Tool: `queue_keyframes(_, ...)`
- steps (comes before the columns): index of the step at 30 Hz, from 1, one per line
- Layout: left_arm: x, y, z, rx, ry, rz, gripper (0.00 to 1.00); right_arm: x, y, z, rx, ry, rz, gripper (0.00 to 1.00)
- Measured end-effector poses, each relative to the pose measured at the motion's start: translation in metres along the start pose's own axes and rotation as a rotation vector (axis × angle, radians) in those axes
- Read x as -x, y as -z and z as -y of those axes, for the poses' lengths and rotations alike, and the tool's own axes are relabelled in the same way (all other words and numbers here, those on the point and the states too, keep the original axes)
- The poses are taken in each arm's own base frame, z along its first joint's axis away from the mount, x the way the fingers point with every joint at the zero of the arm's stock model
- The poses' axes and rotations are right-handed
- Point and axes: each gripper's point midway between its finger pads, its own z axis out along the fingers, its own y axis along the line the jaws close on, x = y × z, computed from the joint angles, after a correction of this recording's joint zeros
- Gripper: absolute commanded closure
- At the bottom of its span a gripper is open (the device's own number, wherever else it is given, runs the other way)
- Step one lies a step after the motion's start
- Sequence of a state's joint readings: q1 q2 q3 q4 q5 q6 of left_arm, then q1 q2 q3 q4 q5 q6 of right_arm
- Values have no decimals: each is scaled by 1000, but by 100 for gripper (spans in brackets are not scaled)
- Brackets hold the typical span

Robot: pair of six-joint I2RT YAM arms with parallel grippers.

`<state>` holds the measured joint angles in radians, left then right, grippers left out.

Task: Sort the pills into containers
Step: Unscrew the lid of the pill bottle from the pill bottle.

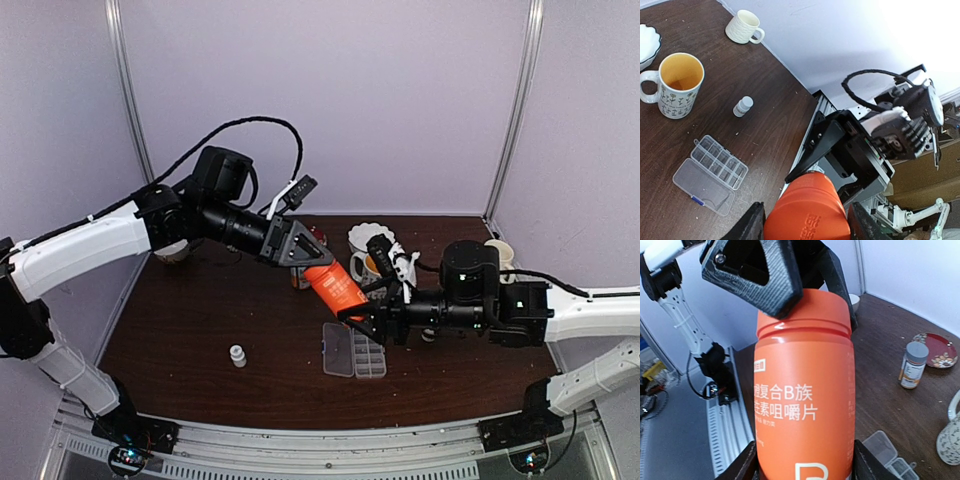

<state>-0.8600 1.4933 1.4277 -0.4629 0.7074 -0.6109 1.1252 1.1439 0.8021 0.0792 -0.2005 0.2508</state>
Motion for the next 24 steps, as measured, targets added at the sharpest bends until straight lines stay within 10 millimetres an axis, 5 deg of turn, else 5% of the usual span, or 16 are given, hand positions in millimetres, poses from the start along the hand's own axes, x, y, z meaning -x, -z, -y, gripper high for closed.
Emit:
queue_keyframes(4,-3,-8,-14,19,84,13,65,-9,2,13,-137,97,-32,74)
queue_keyframes(8,-6,-15,-23,21,132,31,28,-17,5,21,-227,180,-63,76)
queue_keyframes(11,-6,-19,-26,12,133,47,14,-18,7,29,-273,200,-70,76)
queue_keyframes(18,2,-7,-17,13,3,100,11,-29,12,27,-245,174,-84,76)
queue_keyframes(24,6,27,21,-50,-309,214,11,-32,13,2,-89,108,-84,75)
